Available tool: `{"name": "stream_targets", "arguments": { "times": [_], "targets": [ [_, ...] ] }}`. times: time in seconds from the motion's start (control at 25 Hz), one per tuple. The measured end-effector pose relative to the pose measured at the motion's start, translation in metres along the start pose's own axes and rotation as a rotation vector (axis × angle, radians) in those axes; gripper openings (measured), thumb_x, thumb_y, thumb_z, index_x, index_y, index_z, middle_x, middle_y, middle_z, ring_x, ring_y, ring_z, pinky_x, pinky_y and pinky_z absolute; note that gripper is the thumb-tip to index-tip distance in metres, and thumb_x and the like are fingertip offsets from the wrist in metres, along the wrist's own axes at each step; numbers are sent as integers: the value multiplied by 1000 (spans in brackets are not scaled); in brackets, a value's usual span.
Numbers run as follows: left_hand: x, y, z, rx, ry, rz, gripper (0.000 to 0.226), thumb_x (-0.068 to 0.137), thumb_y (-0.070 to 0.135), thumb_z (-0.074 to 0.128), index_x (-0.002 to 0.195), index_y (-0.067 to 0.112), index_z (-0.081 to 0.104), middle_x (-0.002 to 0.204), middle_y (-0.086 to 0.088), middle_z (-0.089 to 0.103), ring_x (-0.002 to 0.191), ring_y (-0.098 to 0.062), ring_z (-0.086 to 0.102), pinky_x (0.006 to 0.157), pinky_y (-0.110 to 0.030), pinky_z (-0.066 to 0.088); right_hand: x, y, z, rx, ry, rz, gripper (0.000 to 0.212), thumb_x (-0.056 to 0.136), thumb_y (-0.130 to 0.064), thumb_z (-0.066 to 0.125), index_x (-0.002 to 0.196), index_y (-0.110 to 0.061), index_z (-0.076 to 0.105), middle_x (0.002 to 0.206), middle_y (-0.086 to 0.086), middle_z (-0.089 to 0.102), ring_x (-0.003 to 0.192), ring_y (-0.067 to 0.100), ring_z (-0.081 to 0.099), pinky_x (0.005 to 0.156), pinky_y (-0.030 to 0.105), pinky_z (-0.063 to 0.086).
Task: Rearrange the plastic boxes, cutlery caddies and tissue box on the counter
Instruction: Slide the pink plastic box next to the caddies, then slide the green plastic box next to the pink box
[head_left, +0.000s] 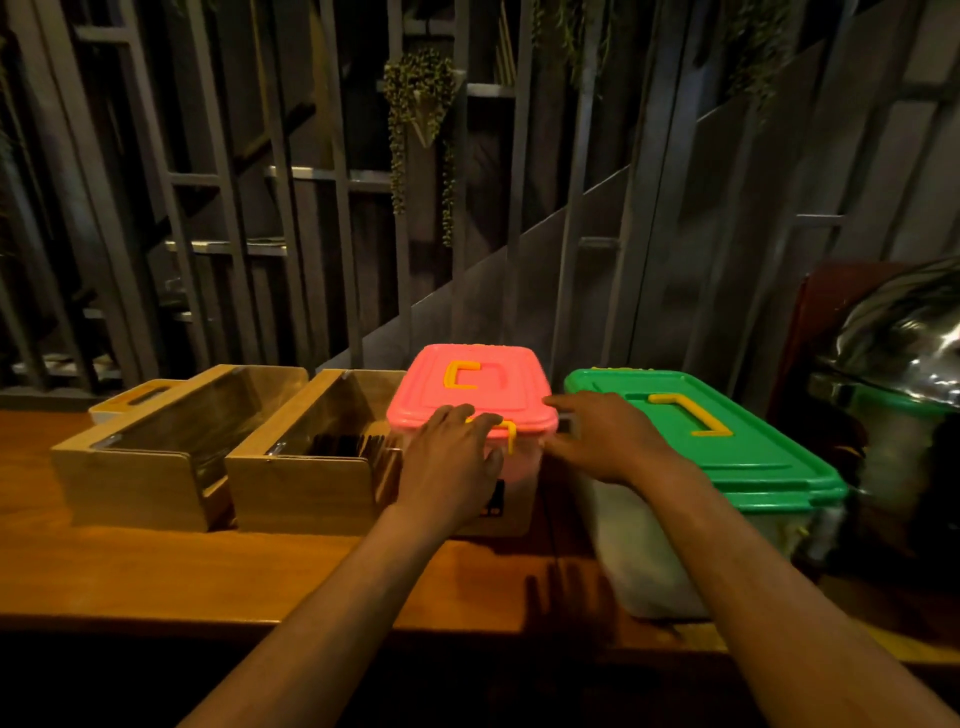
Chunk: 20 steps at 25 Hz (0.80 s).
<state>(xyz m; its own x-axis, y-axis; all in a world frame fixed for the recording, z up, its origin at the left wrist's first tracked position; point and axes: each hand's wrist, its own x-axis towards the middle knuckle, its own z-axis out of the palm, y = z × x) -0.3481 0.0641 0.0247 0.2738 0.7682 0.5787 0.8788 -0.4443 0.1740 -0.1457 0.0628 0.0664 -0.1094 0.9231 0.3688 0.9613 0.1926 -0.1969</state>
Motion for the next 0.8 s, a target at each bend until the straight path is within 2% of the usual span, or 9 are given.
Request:
{"name": "stream_targets", "arguments": {
  "times": [0.16, 0.24, 0.36, 0.44, 0.52, 0.6, 0.8],
  "targets": [
    [-4, 62, 9, -126, 85, 35, 39, 85, 35, 55, 119, 21, 64, 119, -8, 66, 114, -31, 56, 93, -42, 44, -38, 69, -41, 37, 157, -32, 52, 77, -51, 68, 125, -30, 61, 129, 1, 63, 119, 24, 56, 100, 39, 44],
    [-4, 99, 23, -171, 66, 49, 42, 85, 42, 51, 120, 23, 62, 117, -4, 65, 113, -28, 55, 95, -43, 44, -62, 115, -59, 49, 188, 13, 51, 76, -54, 68, 120, -30, 64, 124, 2, 66, 115, 24, 59, 98, 37, 45],
    [1, 150, 44, -211, 62, 58, 54, 84, 54, 42, 126, 26, 59, 125, -5, 62, 118, -25, 53, 101, -39, 40, -93, 178, -72, 47, 136, 137, 73, 63, -77, 59, 117, -28, 66, 126, 5, 63, 114, 25, 59, 97, 39, 47],
    [1, 176, 54, -231, 44, 45, 60, 84, 60, 37, 129, 26, 56, 130, -8, 58, 123, -26, 49, 105, -39, 39, -107, 201, -66, 119, 18, 174, 92, 49, -84, 57, 122, -29, 63, 138, 7, 54, 124, 25, 52, 105, 36, 40],
    [-4, 195, 65, -185, 6, 41, 64, 84, 64, 32, 132, 28, 55, 134, -9, 55, 127, -27, 46, 107, -39, 37, -117, 212, -56, 239, -47, 175, 98, 44, -78, 66, 130, -33, 56, 149, 5, 40, 134, 24, 39, 109, 31, 27],
    [-9, 200, 77, -106, -9, 29, 64, 85, 65, 30, 133, 30, 53, 138, -6, 52, 132, -26, 41, 110, -38, 32, -119, 217, -41, 298, -33, 130, 98, 47, -67, 77, 136, -35, 49, 154, 4, 30, 139, 23, 31, 108, 29, 21],
    [-12, 193, 86, -86, 31, 8, 59, 89, 67, 32, 135, 34, 50, 140, -3, 51, 136, -23, 37, 111, -38, 32, -110, 230, -10, 303, 126, 82, 90, 53, -49, 87, 135, -35, 50, 144, 5, 37, 131, 30, 38, 110, 44, 35]
  ]
}}
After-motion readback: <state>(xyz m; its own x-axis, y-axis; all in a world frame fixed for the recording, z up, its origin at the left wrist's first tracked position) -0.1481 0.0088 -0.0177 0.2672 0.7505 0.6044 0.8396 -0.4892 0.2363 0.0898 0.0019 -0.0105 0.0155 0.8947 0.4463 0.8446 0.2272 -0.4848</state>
